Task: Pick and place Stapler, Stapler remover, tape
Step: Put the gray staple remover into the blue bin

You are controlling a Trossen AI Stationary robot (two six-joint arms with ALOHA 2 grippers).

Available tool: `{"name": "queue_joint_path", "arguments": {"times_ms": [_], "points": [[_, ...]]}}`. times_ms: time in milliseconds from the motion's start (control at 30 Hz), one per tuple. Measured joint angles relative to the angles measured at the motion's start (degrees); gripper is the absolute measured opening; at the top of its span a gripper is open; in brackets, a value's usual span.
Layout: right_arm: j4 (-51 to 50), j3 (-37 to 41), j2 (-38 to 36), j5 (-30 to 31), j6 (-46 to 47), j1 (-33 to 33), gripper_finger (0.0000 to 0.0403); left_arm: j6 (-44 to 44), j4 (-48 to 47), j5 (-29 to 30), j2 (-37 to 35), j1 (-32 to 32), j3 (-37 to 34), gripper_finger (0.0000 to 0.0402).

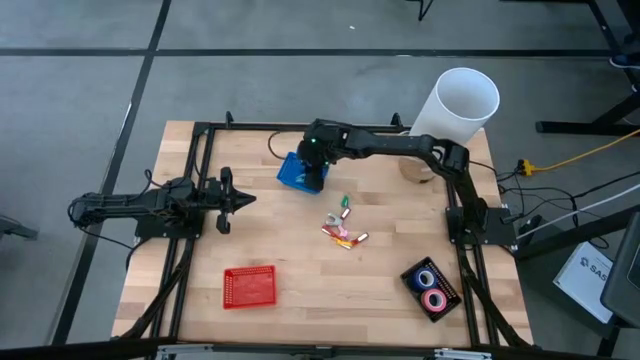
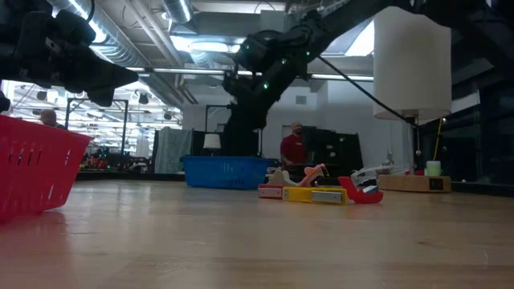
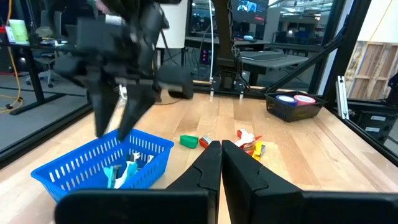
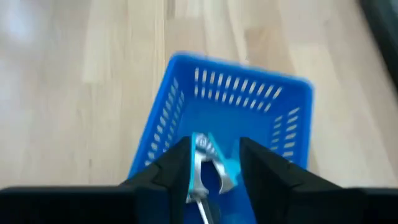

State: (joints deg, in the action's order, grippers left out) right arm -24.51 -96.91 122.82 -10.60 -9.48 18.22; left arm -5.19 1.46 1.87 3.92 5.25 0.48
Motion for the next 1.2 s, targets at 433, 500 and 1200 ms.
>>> {"name": "queue_joint_path", "arguments": {"times_ms": [433,500,1200], "points": [[-3.13,2.94,-7.06,-0.14,1.88,-0.15,0.02,-0.01,0.0,0.0,-0.01,-0.02,-0.01,0.0007],[-3.69,3.79,-7.72,-0.12,2.0,-0.45,0.02,-0.01,0.02,0.01,-0.01,-0.02,0.01,0.0006],[8.02,33.04,-23.5,0.03,16.75,-2.5,0.02,0.0,0.02,0.02,0.0,0.0,0.01,0.001]]}}
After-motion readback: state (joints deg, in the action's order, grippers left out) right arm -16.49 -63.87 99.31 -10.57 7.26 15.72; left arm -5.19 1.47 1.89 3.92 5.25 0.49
